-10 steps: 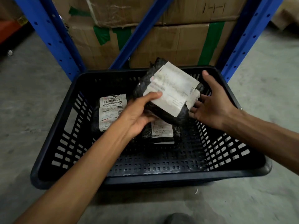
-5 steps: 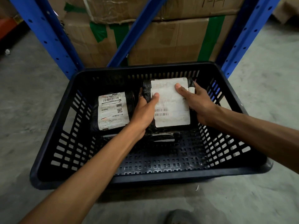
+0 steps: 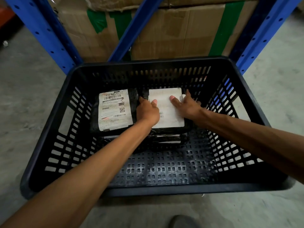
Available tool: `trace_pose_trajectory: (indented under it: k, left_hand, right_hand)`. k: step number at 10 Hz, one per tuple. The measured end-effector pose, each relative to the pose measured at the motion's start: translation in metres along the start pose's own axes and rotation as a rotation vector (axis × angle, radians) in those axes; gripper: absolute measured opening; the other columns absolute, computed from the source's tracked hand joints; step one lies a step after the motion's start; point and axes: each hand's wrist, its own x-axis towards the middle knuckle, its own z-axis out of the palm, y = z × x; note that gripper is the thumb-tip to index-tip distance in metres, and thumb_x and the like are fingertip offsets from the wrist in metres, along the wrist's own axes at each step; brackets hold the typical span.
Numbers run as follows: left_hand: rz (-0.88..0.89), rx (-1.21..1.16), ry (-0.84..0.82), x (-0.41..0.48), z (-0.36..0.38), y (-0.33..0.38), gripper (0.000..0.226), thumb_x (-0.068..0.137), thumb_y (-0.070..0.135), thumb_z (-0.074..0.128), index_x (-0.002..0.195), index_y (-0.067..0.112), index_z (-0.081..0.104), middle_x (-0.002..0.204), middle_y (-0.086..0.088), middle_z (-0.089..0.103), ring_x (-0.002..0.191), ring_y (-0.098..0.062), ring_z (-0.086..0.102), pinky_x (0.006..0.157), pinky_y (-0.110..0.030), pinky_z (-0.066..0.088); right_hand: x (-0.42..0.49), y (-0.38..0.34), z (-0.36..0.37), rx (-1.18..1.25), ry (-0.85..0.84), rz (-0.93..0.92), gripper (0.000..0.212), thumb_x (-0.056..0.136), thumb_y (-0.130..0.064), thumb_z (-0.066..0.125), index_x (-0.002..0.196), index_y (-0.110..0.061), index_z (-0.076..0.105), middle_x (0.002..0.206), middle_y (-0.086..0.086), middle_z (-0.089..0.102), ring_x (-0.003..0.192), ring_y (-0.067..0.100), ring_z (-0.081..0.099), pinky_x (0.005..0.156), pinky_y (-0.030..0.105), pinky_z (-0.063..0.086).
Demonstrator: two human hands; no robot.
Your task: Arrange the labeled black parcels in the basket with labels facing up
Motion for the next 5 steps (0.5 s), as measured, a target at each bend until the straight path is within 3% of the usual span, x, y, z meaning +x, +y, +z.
trace_pose_trajectory:
  k: [1,2,3,4,5]
  left_hand:
    - [0.024,0.050,0.052,0.001,0.004,0.007,0.063,0.103,0.031,0.041,0.153,0.003,0.017,0.147,-0.020,0.045,0.134,-0.035,0.046,0.103,-0.040,0.042]
    - [0.041,0.023,0.090,-0.001,0.003,0.009,0.066,0.101,0.028,0.046,0.155,0.006,0.015,0.149,-0.018,0.043,0.136,-0.033,0.043,0.106,-0.039,0.041]
    - [0.040,-0.078,0.125,-0.005,-0.001,0.011,0.069,0.097,0.019,0.056,0.155,0.011,0.019,0.152,-0.014,0.043,0.140,-0.029,0.040,0.110,-0.036,0.037]
    - [0.043,-0.097,0.110,-0.008,-0.014,0.018,0.064,0.094,0.014,0.057,0.152,0.013,0.031,0.152,-0.010,0.044,0.139,-0.027,0.042,0.112,-0.034,0.038]
    - [0.099,-0.053,-0.003,-0.014,-0.037,0.028,0.055,0.092,0.019,0.051,0.146,0.020,0.044,0.148,-0.008,0.050,0.129,-0.027,0.052,0.104,-0.035,0.046]
  right_hand:
    - [0.007,0.002,0.002,-0.270,0.105,0.031,0.092,0.092,-0.073,0.033,0.160,-0.020,-0.001,0.168,0.013,-0.010,0.153,0.039,-0.006,0.121,0.055,0.003]
    - [0.010,-0.003,0.000,-0.249,0.077,0.012,0.095,0.094,-0.069,0.034,0.159,-0.012,-0.005,0.167,0.017,-0.007,0.153,0.040,-0.003,0.123,0.052,0.005]
    - [0.007,-0.007,-0.006,-0.193,0.037,0.015,0.093,0.095,-0.066,0.039,0.158,-0.005,0.006,0.163,0.022,0.021,0.148,0.041,0.023,0.120,0.050,0.024]
    - [-0.011,-0.013,-0.014,-0.242,0.034,-0.006,0.084,0.097,-0.060,0.040,0.155,-0.002,0.020,0.160,0.022,0.029,0.142,0.041,0.036,0.115,0.048,0.035]
    - [-0.035,-0.015,-0.020,-0.363,0.023,-0.033,0.081,0.100,-0.058,0.034,0.155,-0.001,0.018,0.163,0.022,0.019,0.147,0.040,0.027,0.118,0.048,0.029]
